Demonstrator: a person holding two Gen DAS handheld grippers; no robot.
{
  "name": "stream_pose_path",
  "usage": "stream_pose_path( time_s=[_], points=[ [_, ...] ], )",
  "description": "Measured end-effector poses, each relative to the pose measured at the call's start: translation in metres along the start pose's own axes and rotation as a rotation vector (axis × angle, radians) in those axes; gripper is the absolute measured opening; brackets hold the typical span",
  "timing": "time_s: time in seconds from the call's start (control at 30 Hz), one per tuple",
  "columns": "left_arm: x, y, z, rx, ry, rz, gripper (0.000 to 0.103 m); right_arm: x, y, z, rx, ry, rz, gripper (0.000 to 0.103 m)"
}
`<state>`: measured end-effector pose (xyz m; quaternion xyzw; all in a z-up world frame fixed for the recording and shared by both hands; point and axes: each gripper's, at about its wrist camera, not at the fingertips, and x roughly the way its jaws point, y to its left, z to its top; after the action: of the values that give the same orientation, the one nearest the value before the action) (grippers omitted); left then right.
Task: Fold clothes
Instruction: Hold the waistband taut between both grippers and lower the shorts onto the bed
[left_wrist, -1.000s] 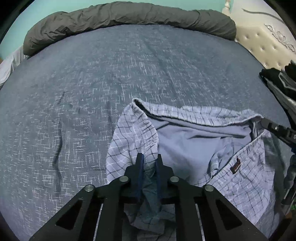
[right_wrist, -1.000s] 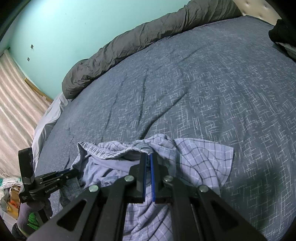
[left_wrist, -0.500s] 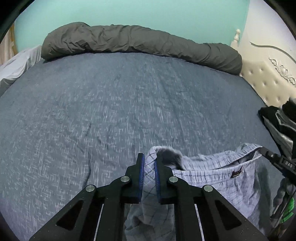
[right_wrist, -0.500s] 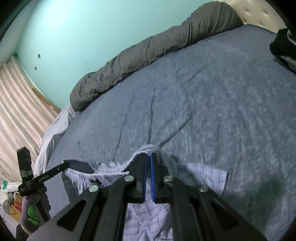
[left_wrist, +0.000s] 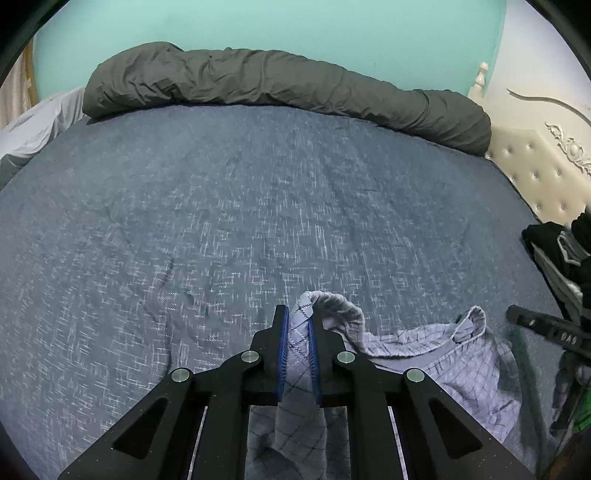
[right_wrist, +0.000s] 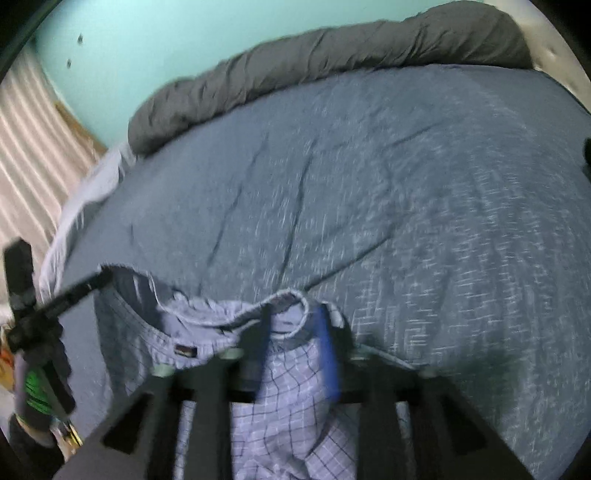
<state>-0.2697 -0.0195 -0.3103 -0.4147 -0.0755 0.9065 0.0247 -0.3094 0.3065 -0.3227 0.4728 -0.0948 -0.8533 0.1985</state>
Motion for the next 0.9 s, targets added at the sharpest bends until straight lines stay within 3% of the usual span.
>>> stream_pose_path(
  time_s=[0.2, 0.23, 0.27, 0.3, 0.57, 0.77, 0.9],
  points=[
    [0.001, 0.009, -0.001, -0.004, 0.005, 0.006, 0.011, 0.032, 0.002, 0.004, -0.036, 0.055, -0.068, 0.034],
    [0.001, 0.010, -0.001, -0.005, 0.005, 0.008, 0.011, 0.036, 0.003, 0.004, -0.052, 0.064, -0.072, 0.028],
    [0.001, 0.011, -0.001, -0.006, 0.006, 0.009, 0.011, 0.039, 0.004, 0.004, -0.062, 0.072, -0.077, 0.007],
    [0.002, 0.013, -0.001, -0.007, 0.007, 0.010, 0.011, 0.039, 0.004, 0.005, -0.064, 0.070, -0.079, 0.003],
    [0.000, 0.014, 0.010, -0.025, 0.002, -0.008, 0.010, 0.002, -0.006, 0.029, -0.027, 0.004, -0.065, 0.003],
    [0.011, 0.001, 0.045, 0.011, -0.002, -0.007, 0.010, -0.012, -0.010, 0.065, -0.046, 0.000, -0.103, 0.003],
    [0.036, 0.000, 0.070, 0.007, 0.038, -0.029, 0.009, -0.012, -0.021, 0.094, -0.033, 0.003, -0.119, 0.003]
  ],
)
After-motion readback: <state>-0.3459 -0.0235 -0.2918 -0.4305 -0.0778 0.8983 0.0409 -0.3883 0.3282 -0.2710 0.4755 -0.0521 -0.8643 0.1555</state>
